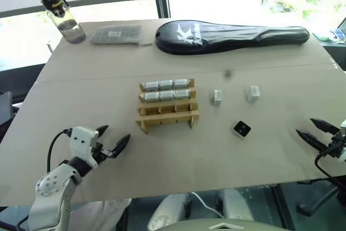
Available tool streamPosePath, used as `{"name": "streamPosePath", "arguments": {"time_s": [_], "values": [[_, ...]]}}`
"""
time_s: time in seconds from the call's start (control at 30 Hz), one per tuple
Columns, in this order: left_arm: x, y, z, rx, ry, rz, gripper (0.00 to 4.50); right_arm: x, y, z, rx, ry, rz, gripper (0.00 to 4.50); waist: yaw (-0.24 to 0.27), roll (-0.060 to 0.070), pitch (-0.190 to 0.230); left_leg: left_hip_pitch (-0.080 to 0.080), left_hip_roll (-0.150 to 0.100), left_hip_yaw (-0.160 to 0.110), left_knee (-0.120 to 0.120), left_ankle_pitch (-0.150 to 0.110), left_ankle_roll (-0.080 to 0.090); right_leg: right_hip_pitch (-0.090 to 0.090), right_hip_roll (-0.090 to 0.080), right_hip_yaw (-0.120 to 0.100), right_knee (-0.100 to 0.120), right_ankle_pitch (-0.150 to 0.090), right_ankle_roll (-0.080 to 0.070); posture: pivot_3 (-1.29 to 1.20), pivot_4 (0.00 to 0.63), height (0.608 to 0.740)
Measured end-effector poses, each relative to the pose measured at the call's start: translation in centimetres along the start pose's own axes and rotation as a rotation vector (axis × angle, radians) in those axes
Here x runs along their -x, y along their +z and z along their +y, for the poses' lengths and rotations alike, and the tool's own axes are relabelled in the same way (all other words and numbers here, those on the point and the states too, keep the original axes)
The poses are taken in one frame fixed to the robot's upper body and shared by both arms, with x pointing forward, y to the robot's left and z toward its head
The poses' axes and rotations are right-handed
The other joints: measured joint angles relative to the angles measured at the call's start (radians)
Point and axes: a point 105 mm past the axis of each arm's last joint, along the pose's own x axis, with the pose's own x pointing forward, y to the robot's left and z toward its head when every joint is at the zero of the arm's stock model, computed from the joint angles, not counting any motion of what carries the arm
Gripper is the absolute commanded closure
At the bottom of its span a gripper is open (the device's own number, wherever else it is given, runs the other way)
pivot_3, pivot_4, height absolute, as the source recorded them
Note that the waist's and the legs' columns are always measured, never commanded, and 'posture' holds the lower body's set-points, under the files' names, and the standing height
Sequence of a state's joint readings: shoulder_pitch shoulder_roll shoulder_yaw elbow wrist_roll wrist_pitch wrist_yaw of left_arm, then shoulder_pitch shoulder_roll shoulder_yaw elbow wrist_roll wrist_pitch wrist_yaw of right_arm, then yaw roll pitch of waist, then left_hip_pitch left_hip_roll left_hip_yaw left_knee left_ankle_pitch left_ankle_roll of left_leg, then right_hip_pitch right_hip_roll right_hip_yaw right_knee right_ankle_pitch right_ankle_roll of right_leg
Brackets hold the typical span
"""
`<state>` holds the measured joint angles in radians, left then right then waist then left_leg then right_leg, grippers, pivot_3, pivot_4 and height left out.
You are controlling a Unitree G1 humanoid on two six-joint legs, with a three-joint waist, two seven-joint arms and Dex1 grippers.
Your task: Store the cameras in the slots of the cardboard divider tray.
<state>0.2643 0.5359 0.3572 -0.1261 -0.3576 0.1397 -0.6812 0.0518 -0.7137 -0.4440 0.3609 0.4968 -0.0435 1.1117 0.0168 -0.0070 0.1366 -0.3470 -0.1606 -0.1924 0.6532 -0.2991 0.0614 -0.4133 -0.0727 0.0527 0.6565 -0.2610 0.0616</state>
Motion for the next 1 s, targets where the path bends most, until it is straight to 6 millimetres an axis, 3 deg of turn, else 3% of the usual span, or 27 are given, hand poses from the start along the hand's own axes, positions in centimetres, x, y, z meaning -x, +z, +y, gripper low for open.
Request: {"name": "streamPosePath", "arguments": {"time_s": [0.87,1.0], "values": [[0.3,1.0,0.2,-0.009,-0.05,-0.026,0.0,-0.8,0.4,0.5,0.017,0.006,-0.024,0.73,0.0,0.0,0.0,0.0,0.0,0.0,0.0,0.0,0.0,0.0,0.0,0.0,0.0,0.0,0.0,0.0,0.15,0.74],[0.4,1.9,-0.1,-0.031,-0.102,-0.065,0.0,-1.6,1.0,1.7,0.033,0.054,-0.028,0.73,0.0,0.0,0.0,0.0,0.0,0.0,0.0,0.0,0.0,0.0,0.0,0.0,0.0,0.0,0.0,0.0,0.15,0.74]]}}
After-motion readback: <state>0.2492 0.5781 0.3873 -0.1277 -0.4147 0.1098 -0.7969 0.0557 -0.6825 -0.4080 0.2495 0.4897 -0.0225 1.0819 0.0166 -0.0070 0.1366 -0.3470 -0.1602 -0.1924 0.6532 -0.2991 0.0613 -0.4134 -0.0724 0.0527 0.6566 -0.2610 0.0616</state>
